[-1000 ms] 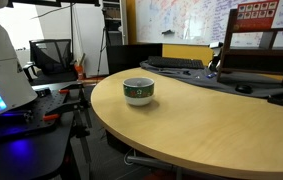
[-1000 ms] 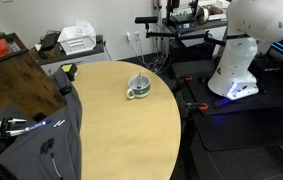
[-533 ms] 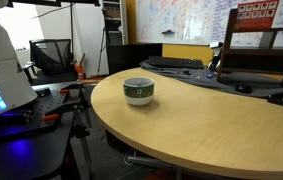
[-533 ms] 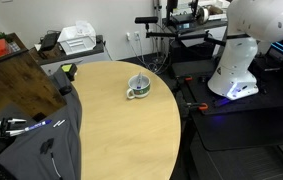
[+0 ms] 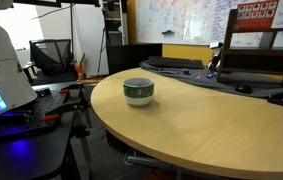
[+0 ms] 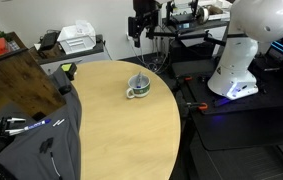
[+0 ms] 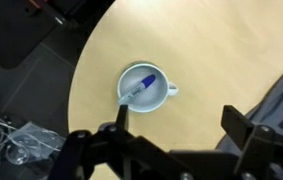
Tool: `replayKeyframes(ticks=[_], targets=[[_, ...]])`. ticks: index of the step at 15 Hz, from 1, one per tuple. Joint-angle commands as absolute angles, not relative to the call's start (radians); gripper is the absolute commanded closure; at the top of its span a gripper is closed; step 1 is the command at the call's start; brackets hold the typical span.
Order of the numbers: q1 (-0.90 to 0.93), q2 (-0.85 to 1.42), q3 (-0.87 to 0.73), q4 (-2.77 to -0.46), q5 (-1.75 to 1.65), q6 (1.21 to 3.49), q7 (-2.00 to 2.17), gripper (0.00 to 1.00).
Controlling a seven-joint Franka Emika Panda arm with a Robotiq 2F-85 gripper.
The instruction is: Pick the marker from the cup and put it on the table
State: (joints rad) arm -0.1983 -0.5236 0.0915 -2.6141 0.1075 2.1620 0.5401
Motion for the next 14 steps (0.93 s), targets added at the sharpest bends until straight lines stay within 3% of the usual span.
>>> replayKeyframes(ticks=[1,12,13,14], targets=[[-0.25,-0.377,0.09,-2.601,0.089,2.267,0.693,0.0],[-0.237,-0.13,0.054,-2.687,0.097,2.666,1.243,0.0],[-0.239,-0.107,0.054,-2.695,0.076,2.703,1.306,0.05],[-0.234,-0.091,0.05,-2.7,0.063,2.717,1.348,0.2]])
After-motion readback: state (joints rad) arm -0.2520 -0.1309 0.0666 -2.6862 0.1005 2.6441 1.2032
